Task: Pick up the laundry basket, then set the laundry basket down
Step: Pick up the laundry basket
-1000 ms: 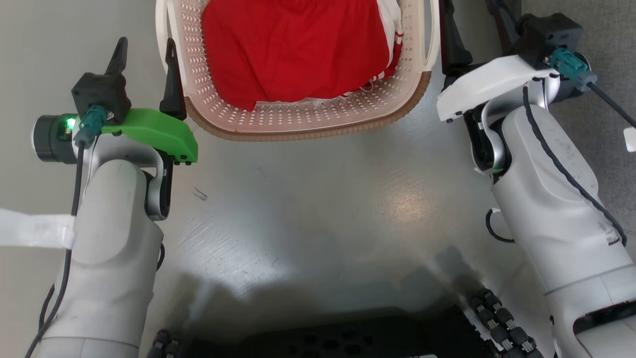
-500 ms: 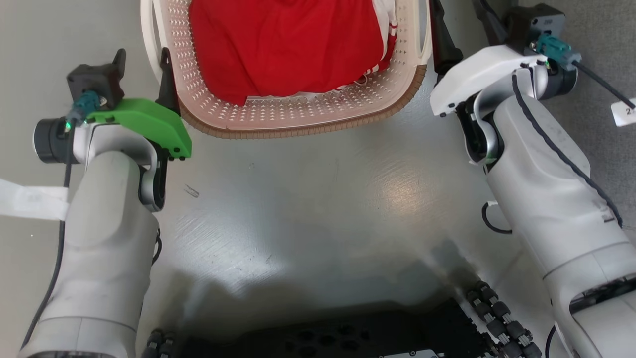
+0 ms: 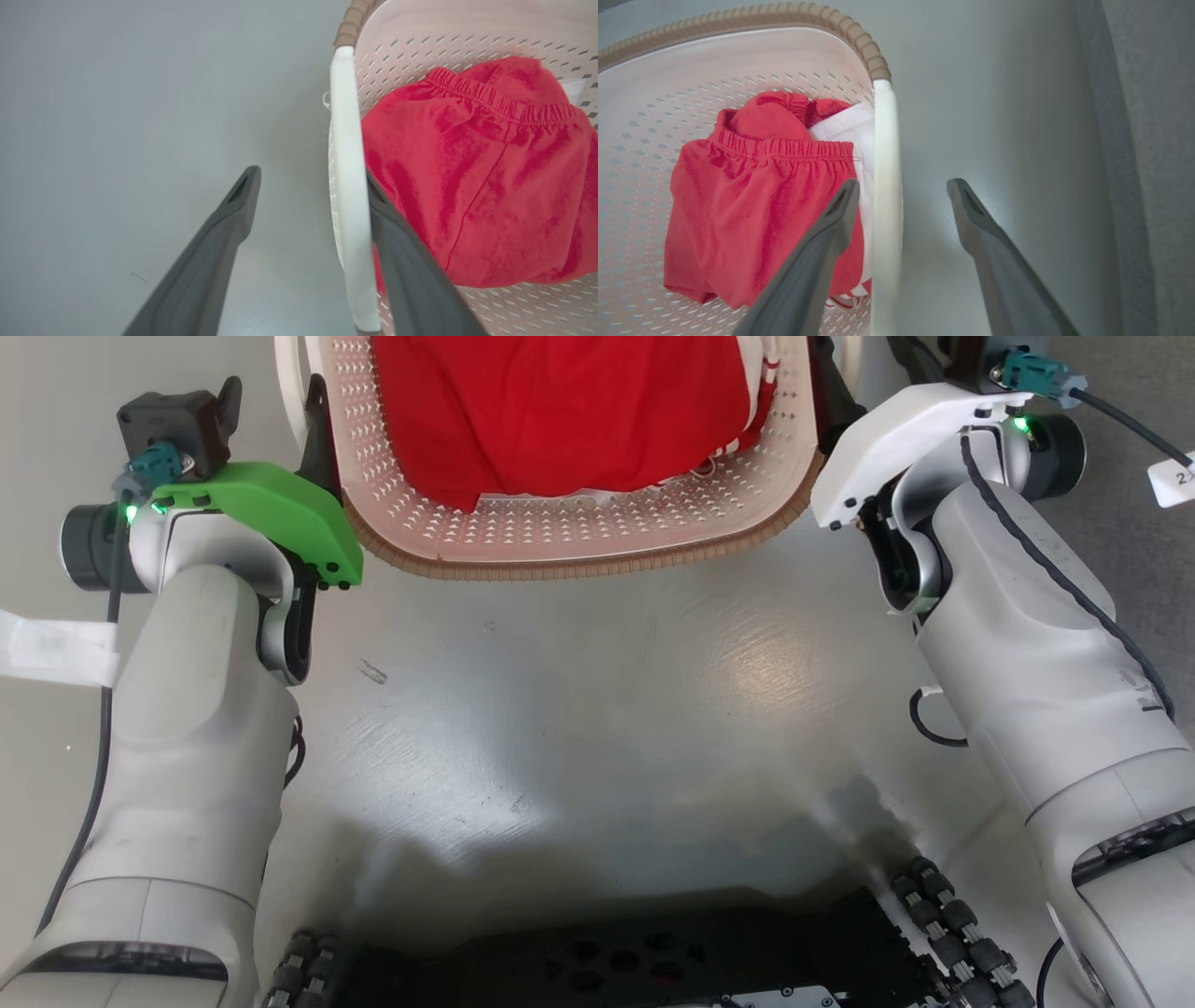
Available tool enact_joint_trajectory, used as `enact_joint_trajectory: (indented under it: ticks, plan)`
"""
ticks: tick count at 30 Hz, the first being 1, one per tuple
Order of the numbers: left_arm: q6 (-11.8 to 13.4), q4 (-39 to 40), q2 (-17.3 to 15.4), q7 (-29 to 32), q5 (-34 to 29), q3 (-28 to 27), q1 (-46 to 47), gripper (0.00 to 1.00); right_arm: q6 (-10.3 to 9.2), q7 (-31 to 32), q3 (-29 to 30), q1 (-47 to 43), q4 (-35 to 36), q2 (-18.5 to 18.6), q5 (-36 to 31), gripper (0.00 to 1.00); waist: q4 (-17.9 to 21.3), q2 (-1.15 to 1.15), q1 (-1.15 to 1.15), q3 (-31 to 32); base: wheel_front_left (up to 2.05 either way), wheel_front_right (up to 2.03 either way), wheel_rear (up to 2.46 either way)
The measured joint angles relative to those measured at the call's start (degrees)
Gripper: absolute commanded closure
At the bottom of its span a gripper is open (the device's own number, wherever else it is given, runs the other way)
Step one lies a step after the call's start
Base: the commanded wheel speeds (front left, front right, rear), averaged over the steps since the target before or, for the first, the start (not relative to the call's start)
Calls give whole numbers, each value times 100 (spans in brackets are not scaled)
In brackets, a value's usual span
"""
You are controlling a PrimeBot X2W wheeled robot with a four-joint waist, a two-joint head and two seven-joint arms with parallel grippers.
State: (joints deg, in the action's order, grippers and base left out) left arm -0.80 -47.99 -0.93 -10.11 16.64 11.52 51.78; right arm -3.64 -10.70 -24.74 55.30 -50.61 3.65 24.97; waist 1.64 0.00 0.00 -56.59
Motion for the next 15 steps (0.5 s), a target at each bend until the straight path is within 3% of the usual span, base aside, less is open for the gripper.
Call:
enact_joint_trajectory:
  ticks: [13,15]
  plan:
    - [-132,-534,3,175,86,246,254,0,12,227,-364,299,-367,8,348,0,-75,0,0,-99,0,0,0]
    - [-167,-584,2,210,125,314,266,0,19,277,-416,326,-404,5,402,17,-78,0,0,-111,0,0,0]
